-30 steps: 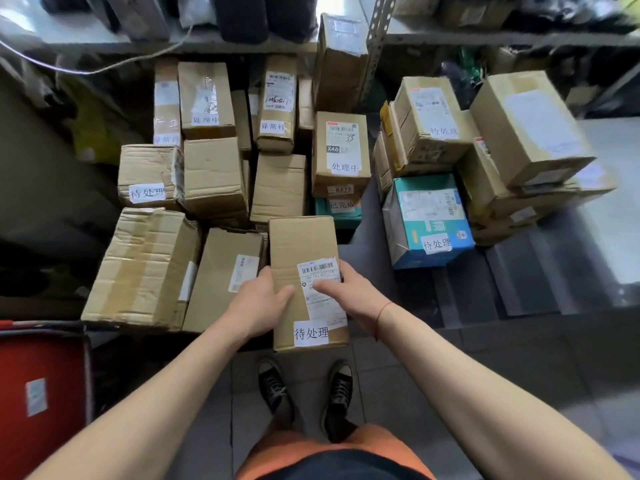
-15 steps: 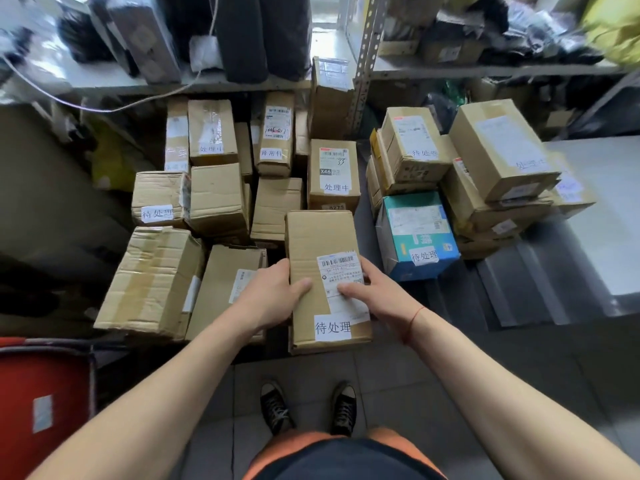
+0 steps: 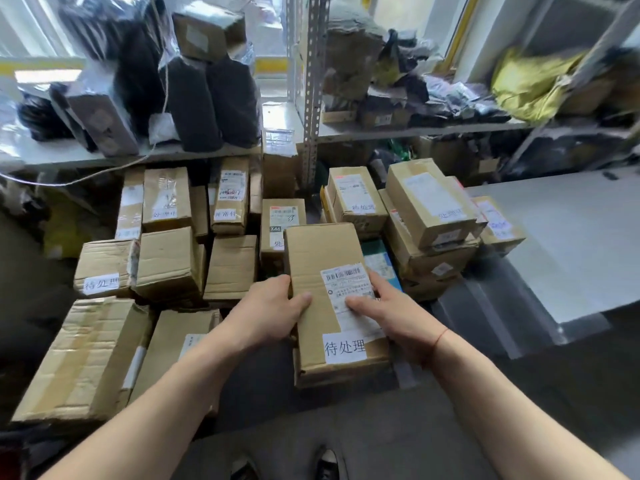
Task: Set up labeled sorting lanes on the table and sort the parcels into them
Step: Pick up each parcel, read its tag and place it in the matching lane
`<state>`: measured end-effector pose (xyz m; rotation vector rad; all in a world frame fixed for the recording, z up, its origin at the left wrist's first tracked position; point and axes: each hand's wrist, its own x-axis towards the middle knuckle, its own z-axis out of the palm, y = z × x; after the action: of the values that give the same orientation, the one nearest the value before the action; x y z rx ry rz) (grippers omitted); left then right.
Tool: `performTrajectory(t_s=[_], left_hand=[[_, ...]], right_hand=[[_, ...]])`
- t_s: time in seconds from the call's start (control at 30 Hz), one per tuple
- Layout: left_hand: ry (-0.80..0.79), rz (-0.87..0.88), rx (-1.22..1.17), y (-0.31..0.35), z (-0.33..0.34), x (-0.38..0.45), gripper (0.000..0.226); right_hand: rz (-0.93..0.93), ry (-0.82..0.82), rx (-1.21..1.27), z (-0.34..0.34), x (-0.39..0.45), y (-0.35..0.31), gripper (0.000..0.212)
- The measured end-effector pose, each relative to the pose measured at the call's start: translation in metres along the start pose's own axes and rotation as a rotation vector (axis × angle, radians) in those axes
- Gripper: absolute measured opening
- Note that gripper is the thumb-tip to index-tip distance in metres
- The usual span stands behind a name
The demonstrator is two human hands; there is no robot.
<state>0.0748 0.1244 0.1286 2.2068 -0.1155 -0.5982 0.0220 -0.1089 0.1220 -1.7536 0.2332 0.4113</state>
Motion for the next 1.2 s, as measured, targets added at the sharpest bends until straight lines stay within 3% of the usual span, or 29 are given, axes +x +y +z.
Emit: performTrajectory(t_s=[0.2,0.5,0.7,1.2], left_hand=[[-0.08,-0.006,-0.185,0.05,0.022,0.028,0.019],[-0.105,-0.027,-0.296,0.086,0.055,0.06,0.016],[-0.078,-0.043,-0.29,0.093,0.063,0.078,0.013],[-0.08,-0.05,-0.331,0.088,0.067,0.088,0.017]], right_hand=[[-0.01,0.088,-0.12,-0.055,-0.001,-0.016,0.046],[0.099,0.025,0.029,-0.11,0.025,-0.015,0.056],[0.104,0.01,0.02,-0.122,0.046,-0.013,0.055],[0.017,0.223,-0.016,-0.12,0.046,-0.003,0.061]])
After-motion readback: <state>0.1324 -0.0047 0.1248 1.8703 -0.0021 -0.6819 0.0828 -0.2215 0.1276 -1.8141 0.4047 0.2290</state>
